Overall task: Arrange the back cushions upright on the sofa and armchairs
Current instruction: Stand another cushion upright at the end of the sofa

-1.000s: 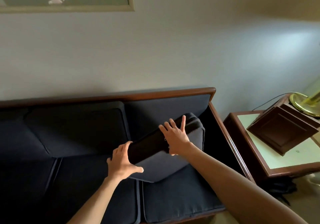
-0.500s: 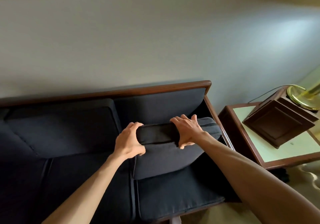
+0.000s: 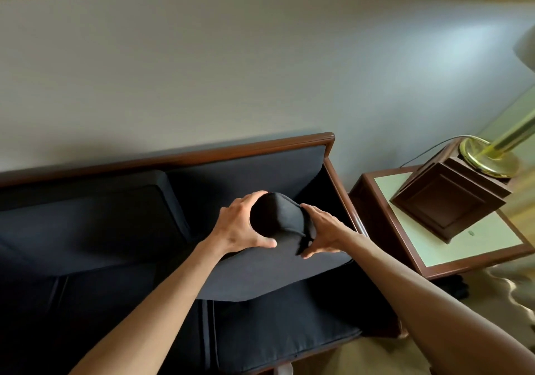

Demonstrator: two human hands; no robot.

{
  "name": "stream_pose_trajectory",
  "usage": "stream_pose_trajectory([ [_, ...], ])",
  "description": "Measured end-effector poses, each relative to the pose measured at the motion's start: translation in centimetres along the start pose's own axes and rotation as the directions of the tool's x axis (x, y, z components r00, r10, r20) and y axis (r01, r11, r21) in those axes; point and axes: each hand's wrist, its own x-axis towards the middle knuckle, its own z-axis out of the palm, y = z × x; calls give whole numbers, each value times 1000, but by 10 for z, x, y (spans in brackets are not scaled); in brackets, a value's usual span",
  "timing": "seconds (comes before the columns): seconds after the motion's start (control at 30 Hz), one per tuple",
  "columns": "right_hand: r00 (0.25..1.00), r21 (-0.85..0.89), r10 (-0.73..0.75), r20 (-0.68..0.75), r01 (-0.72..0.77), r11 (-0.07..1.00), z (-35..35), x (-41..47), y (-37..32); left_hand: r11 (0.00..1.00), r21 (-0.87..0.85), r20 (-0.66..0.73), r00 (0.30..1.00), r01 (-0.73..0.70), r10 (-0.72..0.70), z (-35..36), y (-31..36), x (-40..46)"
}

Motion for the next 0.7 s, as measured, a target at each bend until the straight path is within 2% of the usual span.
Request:
stream_pose_trajectory([
  [0.07,1000,57,-16,-20,17,998,-7,3,0,998,6,69,995,65,-65,12,-15,-3],
  [0.17,994,94,-84,-74,91,991,-18,8,-4,984,47,99,980,171,-175,31,-44,-12],
  [0.27,958,71,-202,-204,221,973,-15,7,-5,982,52,89,978,183,-187,44,-66,-15],
  [0.37,925,-34,-265,-274,266,963,-7,5,-8,986,30,46,985,163,-164,51,-77,-15],
  [0.43,928,-141,-268,-259,238,961,-6,10,-16,986,39,29,987,160,-161,54,-84,-15],
  [0.53,976,-338,-122,-182,54,939,-6,20,-53,985,63,37,986,160,-163,54,-93,-11],
  [0.63,988,-592,21,-155,-110,798,0,31,-82,985,54,73,983,166,-170,55,-94,-11],
  [0.7,993,-712,-14,-116,-73,698,7,41,-87,986,45,77,983,161,-164,56,-95,-11],
])
